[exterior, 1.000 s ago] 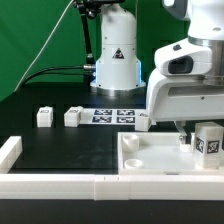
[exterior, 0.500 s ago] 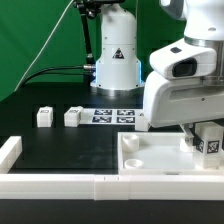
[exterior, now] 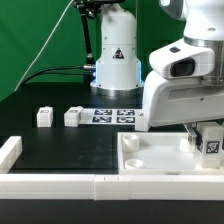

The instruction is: Assemble one leg

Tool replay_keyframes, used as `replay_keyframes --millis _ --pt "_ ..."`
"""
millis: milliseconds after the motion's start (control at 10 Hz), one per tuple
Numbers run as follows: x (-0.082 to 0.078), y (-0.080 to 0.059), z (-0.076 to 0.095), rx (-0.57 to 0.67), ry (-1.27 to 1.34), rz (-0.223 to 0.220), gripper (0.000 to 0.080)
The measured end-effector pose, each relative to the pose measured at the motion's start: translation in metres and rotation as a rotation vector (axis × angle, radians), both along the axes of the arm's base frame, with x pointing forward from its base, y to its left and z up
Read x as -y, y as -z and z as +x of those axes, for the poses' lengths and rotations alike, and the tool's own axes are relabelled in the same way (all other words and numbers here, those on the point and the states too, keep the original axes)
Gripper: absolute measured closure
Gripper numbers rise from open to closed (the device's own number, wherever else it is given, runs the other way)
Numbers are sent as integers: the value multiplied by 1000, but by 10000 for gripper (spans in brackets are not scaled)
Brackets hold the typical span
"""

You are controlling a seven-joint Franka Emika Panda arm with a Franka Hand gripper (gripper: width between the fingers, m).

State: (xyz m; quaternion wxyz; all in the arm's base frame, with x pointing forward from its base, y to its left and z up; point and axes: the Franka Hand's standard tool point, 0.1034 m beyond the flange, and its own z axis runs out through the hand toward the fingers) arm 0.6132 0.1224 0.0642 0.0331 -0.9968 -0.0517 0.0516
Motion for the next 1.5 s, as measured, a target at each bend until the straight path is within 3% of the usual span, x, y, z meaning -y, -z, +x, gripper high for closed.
replay_keyframes --millis 600,1100,1200,1300,1400,1500 --pt "-7 1 0 -38 859 -77 507" --pt "-11 1 2 -57 1288 -104 507" --pt "-11 1 1 -57 1258 -101 425" --pt "-11 1 1 -53 1205 -96 259" --pt "-12 2 1 -52 1168 -91 259" --pt "-11 2 1 -43 1055 -81 172"
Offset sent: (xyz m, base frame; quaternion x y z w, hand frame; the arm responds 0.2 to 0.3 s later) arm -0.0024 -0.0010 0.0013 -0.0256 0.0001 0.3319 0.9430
